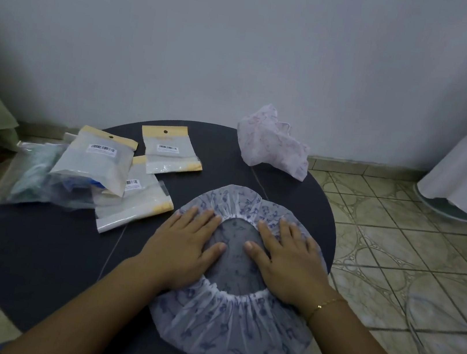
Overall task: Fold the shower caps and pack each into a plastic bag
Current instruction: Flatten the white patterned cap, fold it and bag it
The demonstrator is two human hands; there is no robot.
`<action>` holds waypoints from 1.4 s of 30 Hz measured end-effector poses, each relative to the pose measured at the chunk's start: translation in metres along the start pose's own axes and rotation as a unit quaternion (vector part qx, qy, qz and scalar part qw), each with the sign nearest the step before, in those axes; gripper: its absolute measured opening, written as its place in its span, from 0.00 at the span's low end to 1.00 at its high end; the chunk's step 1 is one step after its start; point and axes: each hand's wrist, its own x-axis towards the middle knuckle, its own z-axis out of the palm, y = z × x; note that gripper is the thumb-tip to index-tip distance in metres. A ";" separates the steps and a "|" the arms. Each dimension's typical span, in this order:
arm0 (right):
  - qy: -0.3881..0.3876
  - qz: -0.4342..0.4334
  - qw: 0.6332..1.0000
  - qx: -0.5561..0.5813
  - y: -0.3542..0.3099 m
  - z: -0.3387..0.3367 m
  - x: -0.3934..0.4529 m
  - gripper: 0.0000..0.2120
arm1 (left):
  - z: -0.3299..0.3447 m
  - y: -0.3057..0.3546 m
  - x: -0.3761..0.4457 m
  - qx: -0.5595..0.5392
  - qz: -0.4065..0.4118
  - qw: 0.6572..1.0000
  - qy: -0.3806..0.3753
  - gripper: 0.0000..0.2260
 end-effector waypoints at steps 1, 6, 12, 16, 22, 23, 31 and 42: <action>0.002 0.000 1.000 0.001 0.000 0.000 0.001 0.32 | 0.001 0.000 -0.001 0.000 0.000 1.000 0.003 0.48; 0.064 -0.009 0.997 0.040 0.001 0.001 0.002 0.31 | 0.000 -0.001 -0.007 -0.022 -0.011 0.999 0.032 0.48; 0.171 -0.023 0.982 0.076 0.002 -0.019 -0.002 0.26 | -0.025 0.009 -0.018 -0.008 -0.024 0.995 0.097 0.44; 0.133 -0.059 0.987 0.067 0.001 -0.025 0.005 0.23 | -0.032 0.014 0.007 -0.008 0.044 0.989 0.143 0.23; 0.043 -0.054 0.998 0.005 0.009 -0.009 0.017 0.27 | -0.008 0.015 0.039 0.010 0.054 0.998 -0.018 0.25; 0.032 -0.048 0.998 -0.003 0.011 -0.007 0.019 0.28 | -0.006 0.014 0.040 0.018 0.049 0.998 -0.027 0.25; 0.022 -0.036 0.999 0.003 0.013 -0.005 0.025 0.30 | -0.003 0.012 0.040 0.011 0.039 0.999 -0.015 0.26; 0.134 -0.062 0.954 0.262 0.031 -0.036 -0.015 0.20 | -0.031 0.005 -0.034 -0.181 -0.010 0.977 0.113 0.29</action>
